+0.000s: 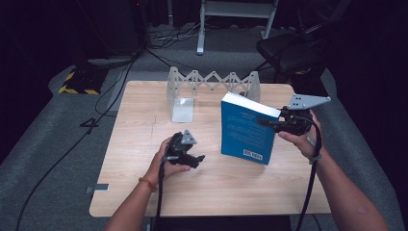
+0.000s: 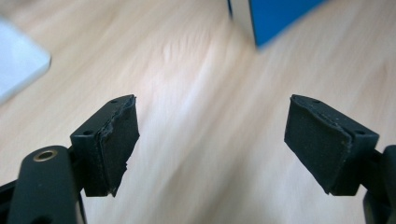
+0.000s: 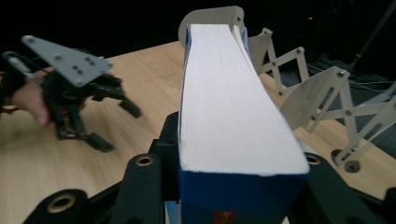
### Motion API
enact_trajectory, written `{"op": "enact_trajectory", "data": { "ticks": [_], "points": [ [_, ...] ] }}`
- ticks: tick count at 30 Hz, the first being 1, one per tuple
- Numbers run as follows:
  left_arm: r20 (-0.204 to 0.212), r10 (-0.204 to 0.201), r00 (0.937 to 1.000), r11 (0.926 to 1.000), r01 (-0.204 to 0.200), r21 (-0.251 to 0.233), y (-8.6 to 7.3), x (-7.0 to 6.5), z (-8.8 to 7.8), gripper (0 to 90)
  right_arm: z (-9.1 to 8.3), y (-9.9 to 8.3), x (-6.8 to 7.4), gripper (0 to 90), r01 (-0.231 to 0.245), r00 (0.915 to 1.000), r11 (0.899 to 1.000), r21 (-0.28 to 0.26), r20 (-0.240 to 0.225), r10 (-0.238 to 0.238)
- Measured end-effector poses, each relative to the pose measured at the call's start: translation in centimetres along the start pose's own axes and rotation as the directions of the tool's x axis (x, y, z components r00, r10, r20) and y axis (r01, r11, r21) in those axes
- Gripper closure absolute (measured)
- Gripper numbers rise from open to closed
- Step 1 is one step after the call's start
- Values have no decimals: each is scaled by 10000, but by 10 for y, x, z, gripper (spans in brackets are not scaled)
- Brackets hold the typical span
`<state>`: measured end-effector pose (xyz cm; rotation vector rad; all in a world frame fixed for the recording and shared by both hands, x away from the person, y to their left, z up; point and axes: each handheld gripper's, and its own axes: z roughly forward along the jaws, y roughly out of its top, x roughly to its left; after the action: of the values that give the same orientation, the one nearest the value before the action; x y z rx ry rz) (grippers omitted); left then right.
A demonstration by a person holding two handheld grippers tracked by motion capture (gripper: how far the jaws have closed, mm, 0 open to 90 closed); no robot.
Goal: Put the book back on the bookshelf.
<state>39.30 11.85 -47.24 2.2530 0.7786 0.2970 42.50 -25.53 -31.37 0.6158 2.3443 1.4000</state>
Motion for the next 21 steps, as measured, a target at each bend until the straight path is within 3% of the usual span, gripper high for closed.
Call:
{"op": "enact_trajectory", "data": {
  "ticks": [3, 5, 8, 10, 14, 16, 17, 21],
  "points": [
    [-449, 67, 9990, 9991, -48, 426, -19, -3, -11, 177, -2, 7, 2, 614, 239, 9995, 9996, 175, 224, -243],
    [-815, 170, 9965, 9980, -119, 626, -31, -6, -17, 176, -1, 8, 0, 614, 129, 9993, 9997, 191, 360, -136],
    [-1198, -11, 9928, 9977, 92, 671, -44, -7, -21, 173, 0, 10, -3, 614, 33, 9992, 9998, 218, 387, -41],
    [-1230, -414, 9915, 9972, 486, 566, -55, -6, -24, 173, 2, 14, -4, 614, 73, 9991, 9995, 310, 411, -86],
    [-1403, -295, 9897, 9955, 417, 846, -61, -2, -28, 163, 8, 24, -7, 614, -16, 9976, 9986, 520, 692, -20],
    [-1500, -688, 9863, 9950, 788, 618, -64, 3, -28, 163, 9, 27, -8, 614, -35, 9968, 9985, 554, 803, -10],
    [-1276, -1015, 9866, 9932, 1078, 436, -67, 7, -27, 164, 10, 28, -9, 614, -54, 9962, 9984, 568, 869, 4],
    [-1096, -1072, 9882, 9941, 1084, 53, -72, 9, -26, 152, 9, 34, -20, 614, -267, 9940, 9978, 614, 1077, 200]
  ]
}}
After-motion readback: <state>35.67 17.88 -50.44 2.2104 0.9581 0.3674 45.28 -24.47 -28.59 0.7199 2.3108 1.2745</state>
